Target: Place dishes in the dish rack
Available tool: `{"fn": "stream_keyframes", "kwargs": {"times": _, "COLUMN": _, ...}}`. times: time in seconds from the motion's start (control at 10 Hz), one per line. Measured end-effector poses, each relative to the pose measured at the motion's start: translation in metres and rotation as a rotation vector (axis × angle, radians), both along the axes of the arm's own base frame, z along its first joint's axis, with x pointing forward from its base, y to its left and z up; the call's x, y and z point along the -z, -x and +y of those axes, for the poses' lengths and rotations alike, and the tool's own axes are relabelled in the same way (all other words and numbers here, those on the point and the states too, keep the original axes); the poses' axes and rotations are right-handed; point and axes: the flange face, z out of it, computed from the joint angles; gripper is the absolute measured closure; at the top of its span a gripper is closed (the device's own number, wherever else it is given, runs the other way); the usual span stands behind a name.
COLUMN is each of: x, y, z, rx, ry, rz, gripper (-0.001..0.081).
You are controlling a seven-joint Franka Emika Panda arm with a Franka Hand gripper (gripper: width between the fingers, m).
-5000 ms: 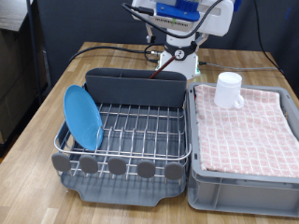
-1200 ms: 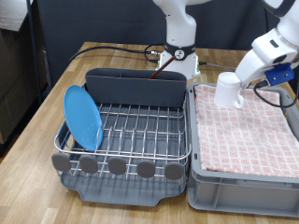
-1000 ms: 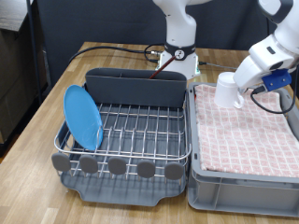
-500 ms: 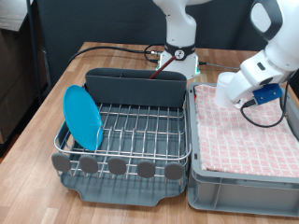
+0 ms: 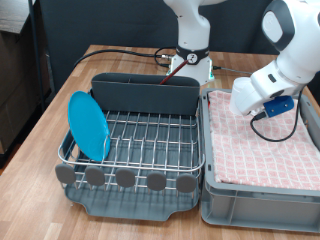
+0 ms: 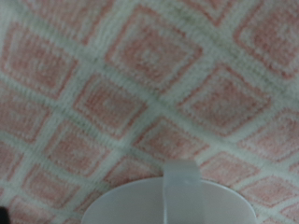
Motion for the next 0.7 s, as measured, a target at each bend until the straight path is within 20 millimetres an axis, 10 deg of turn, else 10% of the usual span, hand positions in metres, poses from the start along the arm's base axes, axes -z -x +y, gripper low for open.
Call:
{"fn": "stream_keyframes", "kwargs": {"times": 0.2, "x": 0.0037, "y": 0.0025, "z": -0.0018, "rx": -0.001, "ry": -0.001, "rz": -0.002, "gripper": 0.0247}}
{"fn": "stream_keyframes", "kwargs": {"times": 0.5, "x": 0.0052, "y": 0.0041, "z": -0.0016, "rx": -0.002, "ry": -0.001, "rz": 0.0, "gripper": 0.0405}}
{"fn": "stream_keyframes", "kwargs": {"times": 0.7, "x": 0.0052, "y": 0.0048, "z": -0.0001, "rx": -0.005, "ry": -0.002, "rz": 0.0, "gripper": 0.0735}}
